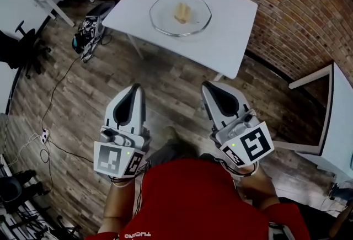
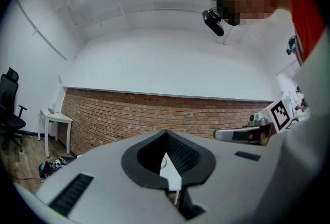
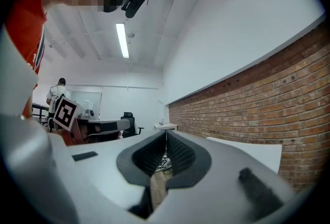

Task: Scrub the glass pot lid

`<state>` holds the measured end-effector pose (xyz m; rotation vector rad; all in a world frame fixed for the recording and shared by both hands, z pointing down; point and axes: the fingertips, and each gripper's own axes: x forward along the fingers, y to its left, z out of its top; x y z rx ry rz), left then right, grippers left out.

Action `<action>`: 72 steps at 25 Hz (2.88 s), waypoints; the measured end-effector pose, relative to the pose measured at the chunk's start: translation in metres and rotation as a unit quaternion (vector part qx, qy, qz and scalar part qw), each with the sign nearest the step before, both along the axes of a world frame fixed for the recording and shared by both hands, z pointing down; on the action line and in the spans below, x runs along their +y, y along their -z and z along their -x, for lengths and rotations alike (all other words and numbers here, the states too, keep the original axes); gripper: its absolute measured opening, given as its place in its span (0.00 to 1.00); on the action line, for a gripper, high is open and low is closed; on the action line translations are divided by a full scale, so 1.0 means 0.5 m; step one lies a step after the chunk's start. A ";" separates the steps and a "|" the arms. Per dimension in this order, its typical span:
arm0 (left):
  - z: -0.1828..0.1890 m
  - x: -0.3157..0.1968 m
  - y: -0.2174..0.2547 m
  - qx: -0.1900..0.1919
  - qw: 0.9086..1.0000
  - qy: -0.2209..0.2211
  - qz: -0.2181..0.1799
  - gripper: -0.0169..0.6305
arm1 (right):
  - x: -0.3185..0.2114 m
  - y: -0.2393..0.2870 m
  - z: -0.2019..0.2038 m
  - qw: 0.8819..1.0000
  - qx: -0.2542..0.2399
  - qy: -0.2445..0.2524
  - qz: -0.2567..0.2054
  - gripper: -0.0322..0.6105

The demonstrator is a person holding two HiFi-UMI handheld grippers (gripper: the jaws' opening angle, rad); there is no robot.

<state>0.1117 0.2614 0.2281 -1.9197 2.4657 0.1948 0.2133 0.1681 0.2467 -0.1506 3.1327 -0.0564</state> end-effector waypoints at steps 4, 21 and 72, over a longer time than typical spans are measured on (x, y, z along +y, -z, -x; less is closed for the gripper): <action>0.090 -0.029 0.010 -0.001 1.000 -0.014 -0.009 0.05 | -0.025 0.006 0.084 1.000 0.006 -0.013 -0.006 0.10; 0.301 -0.130 -0.024 0.026 0.998 -0.058 -0.009 0.05 | -0.114 -0.006 0.277 0.998 0.030 -0.060 -0.009 0.10; 0.678 -0.808 -0.136 0.008 0.977 -0.202 0.064 0.05 | -0.712 -0.112 0.675 0.975 0.064 -0.214 0.021 0.10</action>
